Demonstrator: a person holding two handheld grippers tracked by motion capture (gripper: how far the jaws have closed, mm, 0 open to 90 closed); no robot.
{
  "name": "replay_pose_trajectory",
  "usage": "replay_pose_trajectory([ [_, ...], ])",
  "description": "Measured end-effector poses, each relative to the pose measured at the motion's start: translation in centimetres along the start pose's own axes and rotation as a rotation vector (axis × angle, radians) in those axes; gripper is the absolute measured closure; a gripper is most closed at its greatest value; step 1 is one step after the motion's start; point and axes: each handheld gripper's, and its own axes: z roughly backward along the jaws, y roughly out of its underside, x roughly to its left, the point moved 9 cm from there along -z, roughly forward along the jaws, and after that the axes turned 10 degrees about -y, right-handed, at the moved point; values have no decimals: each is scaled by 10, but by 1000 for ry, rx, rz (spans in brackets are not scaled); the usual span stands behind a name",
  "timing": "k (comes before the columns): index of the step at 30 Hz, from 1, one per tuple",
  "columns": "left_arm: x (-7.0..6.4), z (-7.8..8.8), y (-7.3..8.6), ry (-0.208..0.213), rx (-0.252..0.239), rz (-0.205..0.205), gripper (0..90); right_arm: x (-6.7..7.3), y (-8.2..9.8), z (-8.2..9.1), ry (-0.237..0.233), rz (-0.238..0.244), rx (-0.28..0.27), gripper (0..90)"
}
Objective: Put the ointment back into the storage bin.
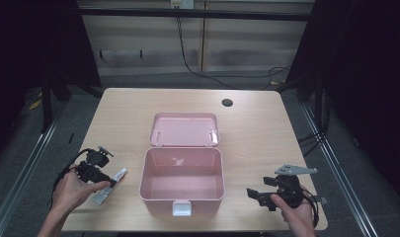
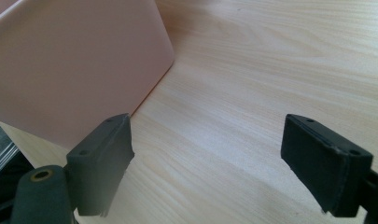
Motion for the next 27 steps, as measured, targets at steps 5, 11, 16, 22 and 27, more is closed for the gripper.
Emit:
replay_pose_trajectory([
  [5, 1, -4, -1, -2, 11, -10, 593, 0, 0, 0, -4, 1, 1, 162],
  [11, 0, -11, 1, -4, 29, -16, 630, 1, 0, 0, -2, 4, 3, 162],
  [16, -1, -14, 2, -6, 49, -35, 655, 1, 0, 0, -2, 2, 5, 162],
  [22, -4, -14, 1, -53, 35, -55, 679, 2, 1, 0, -9, 10, 9, 165],
  [27, -4, -14, 1, -54, 41, -57, 687, 3, 1, -1, -11, 18, 11, 165],
])
